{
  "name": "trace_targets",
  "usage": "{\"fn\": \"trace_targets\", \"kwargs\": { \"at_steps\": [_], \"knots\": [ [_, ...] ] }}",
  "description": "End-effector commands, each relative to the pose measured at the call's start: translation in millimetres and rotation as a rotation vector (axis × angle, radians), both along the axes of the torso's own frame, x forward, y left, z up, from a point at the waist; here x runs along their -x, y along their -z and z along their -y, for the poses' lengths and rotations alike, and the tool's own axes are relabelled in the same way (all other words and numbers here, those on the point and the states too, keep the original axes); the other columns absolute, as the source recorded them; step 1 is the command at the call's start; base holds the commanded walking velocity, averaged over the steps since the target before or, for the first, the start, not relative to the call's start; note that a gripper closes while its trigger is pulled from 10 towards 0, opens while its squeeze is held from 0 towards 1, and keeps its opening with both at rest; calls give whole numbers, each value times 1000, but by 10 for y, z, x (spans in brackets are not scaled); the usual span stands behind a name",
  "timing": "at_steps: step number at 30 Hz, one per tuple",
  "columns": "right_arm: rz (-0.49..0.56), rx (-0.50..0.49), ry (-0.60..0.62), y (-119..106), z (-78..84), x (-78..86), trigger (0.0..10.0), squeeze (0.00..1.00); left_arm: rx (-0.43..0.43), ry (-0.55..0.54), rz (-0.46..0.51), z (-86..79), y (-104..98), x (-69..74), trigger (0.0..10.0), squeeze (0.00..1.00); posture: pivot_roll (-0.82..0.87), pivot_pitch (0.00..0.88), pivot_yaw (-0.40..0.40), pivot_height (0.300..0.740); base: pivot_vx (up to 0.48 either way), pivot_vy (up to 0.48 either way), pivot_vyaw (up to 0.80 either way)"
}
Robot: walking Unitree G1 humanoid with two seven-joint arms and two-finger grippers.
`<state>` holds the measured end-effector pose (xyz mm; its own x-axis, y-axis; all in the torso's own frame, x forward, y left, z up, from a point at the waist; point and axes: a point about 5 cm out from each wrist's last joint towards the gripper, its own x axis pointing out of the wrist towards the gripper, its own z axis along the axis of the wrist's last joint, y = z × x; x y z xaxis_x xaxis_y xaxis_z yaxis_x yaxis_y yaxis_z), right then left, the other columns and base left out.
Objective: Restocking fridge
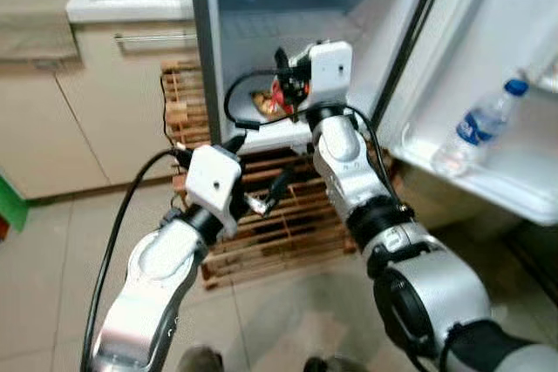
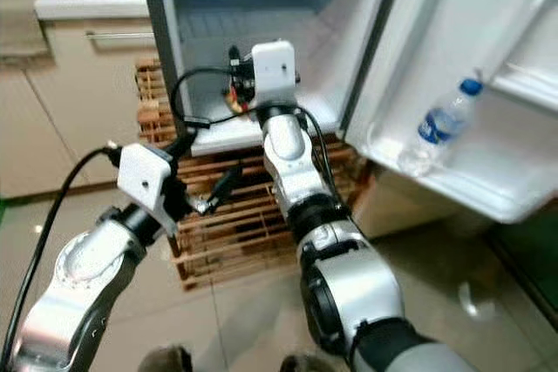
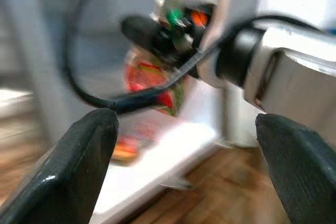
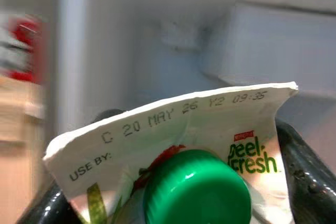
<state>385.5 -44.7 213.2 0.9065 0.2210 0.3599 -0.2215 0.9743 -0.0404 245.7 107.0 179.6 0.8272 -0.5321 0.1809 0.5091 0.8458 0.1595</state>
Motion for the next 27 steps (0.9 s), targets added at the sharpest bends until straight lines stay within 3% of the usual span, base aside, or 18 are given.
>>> {"fn": "trace_targets", "kwargs": {
  "at_steps": [1,15,19,27],
  "knots": [
    [-1,-8,-13,-23,-61,3,10000,0,-6,16,-15,31,31,-15,10000,0,157,0,-53,740,480,0,0],
    [14,6,-4,-109,-68,-31,10000,0,-29,31,26,37,6,-69,10000,0,161,0,-51,740,472,0,0],
    [12,4,-3,-101,-71,-29,10000,0,-25,32,25,33,8,-76,10000,0,159,0,-49,740,0,0,-800],
    [22,19,-17,-99,-85,-22,10000,0,-22,42,19,40,23,-48,10000,0,161,0,-45,740,0,0,0]
  ]
}}
